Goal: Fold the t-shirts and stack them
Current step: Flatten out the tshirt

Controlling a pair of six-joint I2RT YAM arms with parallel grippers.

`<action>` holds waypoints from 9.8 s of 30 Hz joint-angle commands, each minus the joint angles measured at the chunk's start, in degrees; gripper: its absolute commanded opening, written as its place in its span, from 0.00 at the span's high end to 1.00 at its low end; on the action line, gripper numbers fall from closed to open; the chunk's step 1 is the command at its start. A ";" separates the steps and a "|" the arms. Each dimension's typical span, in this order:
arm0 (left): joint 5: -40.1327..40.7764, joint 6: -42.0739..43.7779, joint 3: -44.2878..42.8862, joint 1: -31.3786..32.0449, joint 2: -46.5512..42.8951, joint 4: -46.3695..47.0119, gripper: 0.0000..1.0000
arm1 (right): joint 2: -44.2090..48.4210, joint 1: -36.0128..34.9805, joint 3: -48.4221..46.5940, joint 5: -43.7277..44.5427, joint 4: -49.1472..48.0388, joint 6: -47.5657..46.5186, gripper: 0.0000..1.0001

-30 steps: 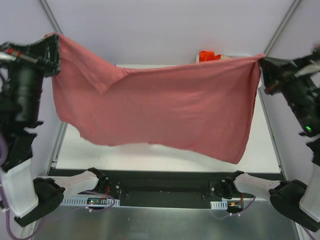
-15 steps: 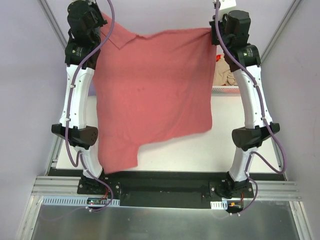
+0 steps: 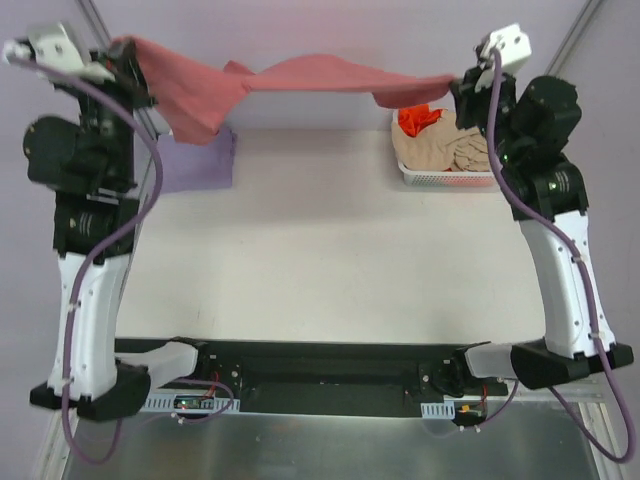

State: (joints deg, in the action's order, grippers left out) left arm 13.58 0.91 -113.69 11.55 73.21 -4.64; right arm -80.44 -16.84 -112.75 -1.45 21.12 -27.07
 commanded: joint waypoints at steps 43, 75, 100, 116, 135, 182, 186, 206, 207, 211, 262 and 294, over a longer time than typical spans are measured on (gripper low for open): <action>-10.69 -55.57 74.31 -0.12 -45.95 -49.74 0.98 | 31.13 -0.39 71.43 3.91 30.81 31.46 0.96; -16.84 -36.32 28.17 -4.08 41.40 -14.87 0.01 | -45.32 -1.35 5.44 -5.58 12.79 19.77 0.04; -8.66 -34.31 41.09 -12.61 37.45 -20.41 0.01 | -48.06 7.79 7.20 7.26 14.56 28.66 0.04; -14.91 -33.42 42.31 -8.04 20.06 -20.58 0.01 | -30.05 0.50 18.60 3.91 9.02 19.95 0.04; -9.81 -37.91 56.83 2.60 11.16 -21.11 0.01 | -24.49 3.82 30.68 4.79 2.26 26.89 0.04; -7.17 -33.87 55.86 -7.16 23.56 -20.49 0.01 | -41.20 16.58 15.62 -35.27 -11.63 52.28 0.08; -7.87 -33.78 55.77 -7.16 22.86 -20.49 0.01 | -38.39 18.42 18.35 -38.44 -13.82 55.45 0.06; -7.87 -33.07 56.47 -7.16 20.48 -20.32 0.01 | -36.18 9.28 14.84 -16.86 -9.00 26.97 0.11; -7.70 -32.99 56.65 -7.16 20.22 -20.32 0.01 | -36.27 9.98 15.10 -15.87 -8.39 29.85 0.11; -7.34 -33.34 57.09 -7.24 19.60 -20.32 0.01 | -37.76 15.33 17.37 -28.20 -7.75 45.31 0.15; -7.96 -33.25 58.85 -7.24 17.84 -18.38 0.01 | -28.59 -2.05 16.83 6.90 -0.48 18.09 0.04; -4.01 -32.99 55.95 -8.56 21.36 -19.35 0.01 | -67.21 9.02 -24.80 5.84 13.51 31.82 0.04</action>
State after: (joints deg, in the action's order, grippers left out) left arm 7.62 -33.30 -55.13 3.64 94.17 -22.98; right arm -147.09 -11.46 -135.06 -4.21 31.40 3.77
